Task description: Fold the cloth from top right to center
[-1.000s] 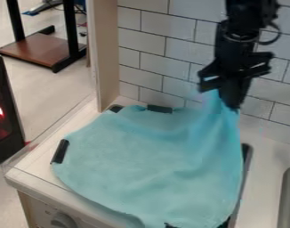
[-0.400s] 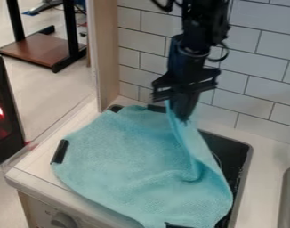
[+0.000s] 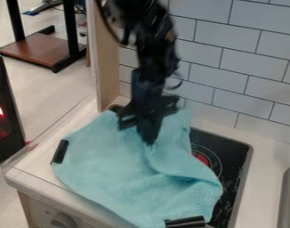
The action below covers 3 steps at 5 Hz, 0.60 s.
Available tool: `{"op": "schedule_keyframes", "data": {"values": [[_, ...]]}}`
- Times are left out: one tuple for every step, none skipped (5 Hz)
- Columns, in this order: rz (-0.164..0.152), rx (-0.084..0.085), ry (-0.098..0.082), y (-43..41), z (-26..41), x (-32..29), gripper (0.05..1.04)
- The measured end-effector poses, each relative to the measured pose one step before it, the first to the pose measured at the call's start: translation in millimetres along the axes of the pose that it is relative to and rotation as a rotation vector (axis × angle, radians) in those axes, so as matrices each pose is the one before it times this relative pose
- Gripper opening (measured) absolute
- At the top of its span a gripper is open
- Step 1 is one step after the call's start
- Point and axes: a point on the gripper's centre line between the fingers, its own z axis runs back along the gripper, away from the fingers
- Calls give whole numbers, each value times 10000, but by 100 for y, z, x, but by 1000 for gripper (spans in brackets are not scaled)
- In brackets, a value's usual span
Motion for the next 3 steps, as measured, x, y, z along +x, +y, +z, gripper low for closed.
{"op": "schedule_keyframes", "data": {"values": [[255, -46, 373, 934, -1494, 420, 54], [-252, -111, 315, -392, -394, -220, 79], [-147, 224, -53, 232, 53, 125, 245]]}}
